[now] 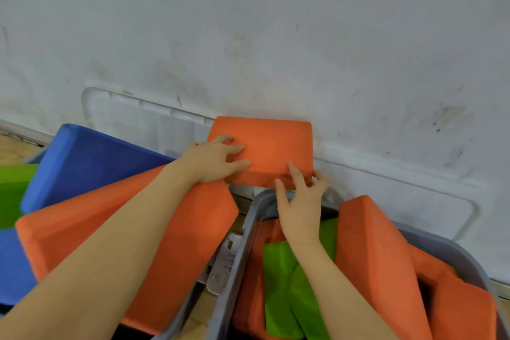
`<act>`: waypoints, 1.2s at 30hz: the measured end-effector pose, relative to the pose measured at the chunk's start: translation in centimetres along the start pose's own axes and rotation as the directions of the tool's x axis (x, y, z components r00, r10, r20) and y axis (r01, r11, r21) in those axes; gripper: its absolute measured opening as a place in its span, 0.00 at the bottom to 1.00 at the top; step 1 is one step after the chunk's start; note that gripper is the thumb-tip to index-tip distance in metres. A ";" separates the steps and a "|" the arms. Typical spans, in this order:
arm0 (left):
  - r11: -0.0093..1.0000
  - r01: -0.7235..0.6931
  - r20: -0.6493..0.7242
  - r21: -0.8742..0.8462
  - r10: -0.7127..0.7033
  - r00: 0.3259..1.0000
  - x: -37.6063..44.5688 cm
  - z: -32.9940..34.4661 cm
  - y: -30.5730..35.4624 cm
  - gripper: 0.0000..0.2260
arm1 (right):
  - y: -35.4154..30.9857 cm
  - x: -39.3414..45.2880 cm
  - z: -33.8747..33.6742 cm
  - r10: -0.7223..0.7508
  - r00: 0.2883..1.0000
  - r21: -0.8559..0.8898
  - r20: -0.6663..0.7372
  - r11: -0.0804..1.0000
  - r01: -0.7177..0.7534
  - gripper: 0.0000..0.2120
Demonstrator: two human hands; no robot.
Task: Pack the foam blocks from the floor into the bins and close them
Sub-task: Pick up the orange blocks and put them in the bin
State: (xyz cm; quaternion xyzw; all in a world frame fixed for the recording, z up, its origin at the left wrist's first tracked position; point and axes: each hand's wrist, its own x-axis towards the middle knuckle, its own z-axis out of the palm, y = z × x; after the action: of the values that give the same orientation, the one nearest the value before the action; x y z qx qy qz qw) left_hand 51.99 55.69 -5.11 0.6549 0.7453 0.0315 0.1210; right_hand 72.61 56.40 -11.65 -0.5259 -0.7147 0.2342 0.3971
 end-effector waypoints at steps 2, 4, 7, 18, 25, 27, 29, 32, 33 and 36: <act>0.998 0.005 0.087 -0.056 0.000 0.996 -0.2 -0.1 1.1 0.24 | 0.4 -0.5 0.4 -0.030 1.000 -0.060 0.008 0.998 0.030 0.18; 0.999 -0.034 0.129 0.042 0.028 0.991 -0.4 0.2 2.6 0.22 | 0.8 -1.1 1.0 -0.066 0.996 -0.159 0.052 0.985 0.073 0.19; 0.987 -0.068 0.036 0.145 0.063 0.997 -0.5 1.3 4.3 0.20 | 1.2 -1.4 1.8 -0.007 0.993 -0.209 0.114 0.977 0.031 0.20; 0.936 -0.036 -0.205 0.349 0.114 0.972 -1.9 0.8 2.4 0.27 | 0.8 -0.9 -0.3 0.022 0.972 -0.288 0.233 0.957 0.047 0.23; 0.970 -0.125 -0.495 0.207 0.215 0.842 -5.5 2.7 6.9 0.22 | -1.2 -0.5 -8.6 -0.119 0.976 -0.274 0.185 0.947 0.167 0.19; 0.976 -0.165 -0.491 0.143 0.215 0.844 -6.7 3.6 9.8 0.22 | 0.3 -1.6 -11.4 -0.104 0.983 -0.266 0.149 0.954 0.141 0.18; 0.976 -0.212 -0.470 0.039 0.205 0.858 -7.8 5.0 12.7 0.25 | 2.8 -3.0 -14.1 -0.047 0.993 -0.274 0.109 0.959 0.076 0.17; 0.965 -0.257 -0.341 -0.058 0.222 0.914 -9.4 7.2 16.9 0.33 | 7.3 -5.3 -17.3 0.111 0.985 -0.334 0.128 0.940 -0.063 0.20; 0.960 -0.270 -0.294 -0.073 0.238 0.926 -9.9 8.0 18.1 0.35 | 8.6 -6.1 -18.1 0.170 0.974 -0.362 0.147 0.926 -0.107 0.22; 0.950 -0.301 -0.096 -0.080 0.294 0.951 -10.8 10.0 20.6 0.35 | 11.4 -8.6 -19.1 0.311 0.930 -0.498 0.196 0.849 -0.179 0.26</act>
State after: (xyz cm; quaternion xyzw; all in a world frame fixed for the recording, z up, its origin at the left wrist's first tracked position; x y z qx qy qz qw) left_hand 75.38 46.84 -9.02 0.7516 0.6401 0.1114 0.1143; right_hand 95.75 50.56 -12.03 -0.6573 -0.7235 0.1718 0.1227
